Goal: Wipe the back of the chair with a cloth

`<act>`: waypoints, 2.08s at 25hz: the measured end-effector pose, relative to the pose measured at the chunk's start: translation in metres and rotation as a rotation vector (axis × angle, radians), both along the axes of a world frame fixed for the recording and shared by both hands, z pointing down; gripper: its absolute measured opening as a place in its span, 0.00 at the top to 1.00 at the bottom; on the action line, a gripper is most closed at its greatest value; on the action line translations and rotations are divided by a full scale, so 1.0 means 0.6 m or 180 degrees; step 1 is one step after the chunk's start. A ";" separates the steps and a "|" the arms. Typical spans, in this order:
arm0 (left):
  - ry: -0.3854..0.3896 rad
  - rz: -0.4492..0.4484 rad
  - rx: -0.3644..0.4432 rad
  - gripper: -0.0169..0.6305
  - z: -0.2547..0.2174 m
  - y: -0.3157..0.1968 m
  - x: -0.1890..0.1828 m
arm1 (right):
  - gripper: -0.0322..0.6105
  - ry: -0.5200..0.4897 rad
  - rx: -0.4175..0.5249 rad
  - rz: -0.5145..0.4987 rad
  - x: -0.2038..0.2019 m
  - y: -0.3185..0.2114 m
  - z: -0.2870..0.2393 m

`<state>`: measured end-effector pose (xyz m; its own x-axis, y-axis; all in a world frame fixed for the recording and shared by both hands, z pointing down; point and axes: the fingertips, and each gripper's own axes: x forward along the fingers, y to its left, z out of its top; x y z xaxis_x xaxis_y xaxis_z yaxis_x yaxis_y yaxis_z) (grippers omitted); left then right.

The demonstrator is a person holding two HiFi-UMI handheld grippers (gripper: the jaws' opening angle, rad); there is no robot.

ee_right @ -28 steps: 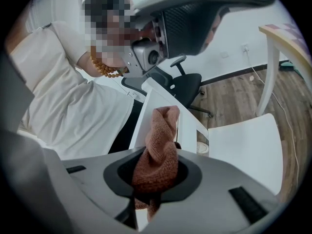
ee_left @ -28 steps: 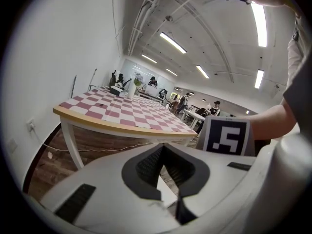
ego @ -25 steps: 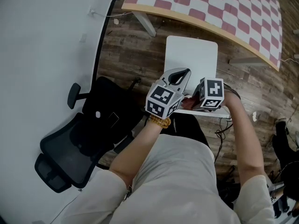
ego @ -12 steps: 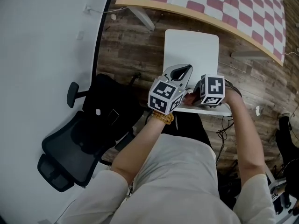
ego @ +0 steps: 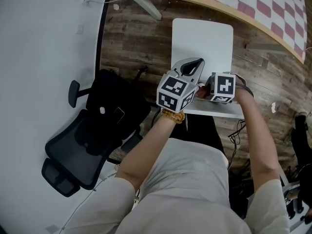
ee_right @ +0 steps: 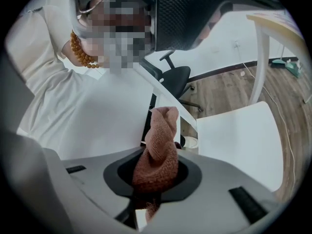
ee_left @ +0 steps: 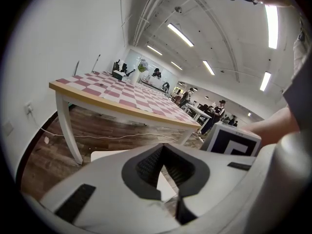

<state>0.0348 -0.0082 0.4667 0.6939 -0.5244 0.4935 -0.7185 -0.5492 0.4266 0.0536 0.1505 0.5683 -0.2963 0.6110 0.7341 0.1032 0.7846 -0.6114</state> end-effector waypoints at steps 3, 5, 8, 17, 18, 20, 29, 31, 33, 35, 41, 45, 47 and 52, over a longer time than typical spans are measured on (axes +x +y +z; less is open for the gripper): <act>-0.0005 0.0007 -0.0049 0.95 0.016 -0.002 0.005 | 0.82 0.0037 0.0005 0.0009 0.003 -0.002 0.025; -0.0006 0.0009 -0.0081 0.95 0.027 -0.003 0.007 | 0.82 0.0079 0.0012 -0.0004 0.007 -0.002 0.042; -0.0005 0.0006 -0.0128 0.95 0.040 -0.005 0.011 | 0.82 0.0135 -0.0004 -0.0001 0.014 -0.002 0.069; 0.0009 -0.0007 -0.0206 0.95 0.058 -0.015 0.021 | 0.82 0.0257 0.0014 -0.0055 0.023 -0.004 0.128; 0.0012 -0.0003 -0.0211 0.95 0.059 -0.014 0.023 | 0.82 0.0262 -0.0001 -0.0049 0.024 -0.004 0.131; 0.0023 0.0003 -0.0218 0.95 0.060 -0.013 0.025 | 0.82 0.0259 -0.0035 -0.0032 0.024 -0.005 0.130; 0.0038 0.0031 -0.0205 0.95 0.045 -0.003 0.028 | 0.82 0.0247 -0.0168 0.0051 0.041 0.004 0.092; 0.0049 0.0032 -0.0191 0.95 0.037 -0.001 0.030 | 0.82 0.0228 -0.0204 0.0066 0.044 0.006 0.077; 0.0067 0.0032 -0.0179 0.95 0.029 0.000 0.032 | 0.82 0.0205 -0.0238 0.0076 0.047 0.007 0.060; 0.0078 0.0039 -0.0157 0.95 0.020 0.001 0.036 | 0.82 0.0175 -0.0270 0.0081 0.049 0.008 0.043; 0.0113 0.0041 -0.0072 0.95 -0.018 0.002 0.042 | 0.82 0.0122 -0.0435 0.0095 0.057 0.014 -0.003; 0.0124 0.0032 -0.0030 0.95 -0.045 0.006 0.043 | 0.82 0.0081 -0.0464 0.0086 0.061 0.016 -0.036; 0.0134 0.0023 -0.0023 0.95 -0.056 0.009 0.045 | 0.82 0.0027 -0.0488 0.0092 0.061 0.015 -0.058; 0.0164 0.0004 0.0009 0.95 -0.082 0.014 0.056 | 0.82 -0.0112 -0.0576 0.0067 0.060 0.017 -0.118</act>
